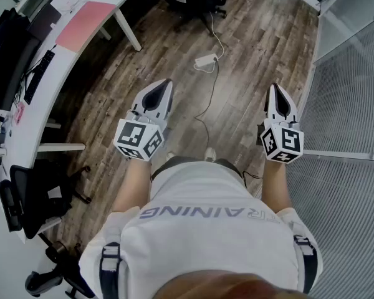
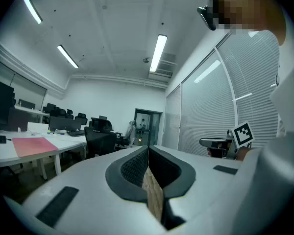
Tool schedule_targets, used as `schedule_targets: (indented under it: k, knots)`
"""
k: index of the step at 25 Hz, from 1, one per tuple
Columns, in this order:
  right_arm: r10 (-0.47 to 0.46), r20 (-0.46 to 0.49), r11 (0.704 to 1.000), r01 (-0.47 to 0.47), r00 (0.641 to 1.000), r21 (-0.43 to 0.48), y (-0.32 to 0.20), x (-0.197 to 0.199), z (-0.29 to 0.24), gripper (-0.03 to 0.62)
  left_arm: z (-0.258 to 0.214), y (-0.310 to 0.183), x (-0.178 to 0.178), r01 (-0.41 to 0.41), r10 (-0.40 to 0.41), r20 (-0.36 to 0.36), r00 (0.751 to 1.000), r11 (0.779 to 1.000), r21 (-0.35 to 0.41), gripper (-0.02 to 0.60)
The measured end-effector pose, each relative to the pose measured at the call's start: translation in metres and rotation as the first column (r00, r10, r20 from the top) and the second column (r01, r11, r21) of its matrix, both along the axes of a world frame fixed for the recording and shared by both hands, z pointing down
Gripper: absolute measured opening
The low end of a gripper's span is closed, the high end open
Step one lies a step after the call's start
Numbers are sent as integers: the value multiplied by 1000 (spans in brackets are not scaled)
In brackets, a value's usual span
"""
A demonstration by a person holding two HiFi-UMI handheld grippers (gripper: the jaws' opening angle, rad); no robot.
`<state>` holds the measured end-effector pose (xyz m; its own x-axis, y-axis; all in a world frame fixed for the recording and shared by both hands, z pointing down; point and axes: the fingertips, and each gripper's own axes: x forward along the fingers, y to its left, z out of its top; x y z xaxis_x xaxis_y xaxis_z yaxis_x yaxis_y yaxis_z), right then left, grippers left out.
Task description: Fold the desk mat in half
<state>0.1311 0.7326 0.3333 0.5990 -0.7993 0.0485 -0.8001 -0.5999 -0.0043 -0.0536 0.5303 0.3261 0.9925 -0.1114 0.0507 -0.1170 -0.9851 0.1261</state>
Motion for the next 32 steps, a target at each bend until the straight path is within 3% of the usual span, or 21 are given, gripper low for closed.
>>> schedule_targets:
  k: [13,25,32]
  knots:
    - [-30,5,999,30,1000,21,0,30,7,23,9,6,21,39,-39,20,999,999,-2,31]
    - [-145,-32,989,145,989,-9,-7,61,16,23,13,30,58,81,-81,16,997,997,-7,31]
    - [-159,28,987,159,987,9,-24,86,29,23,14,16,70,108,-108,49,993,994,4,31]
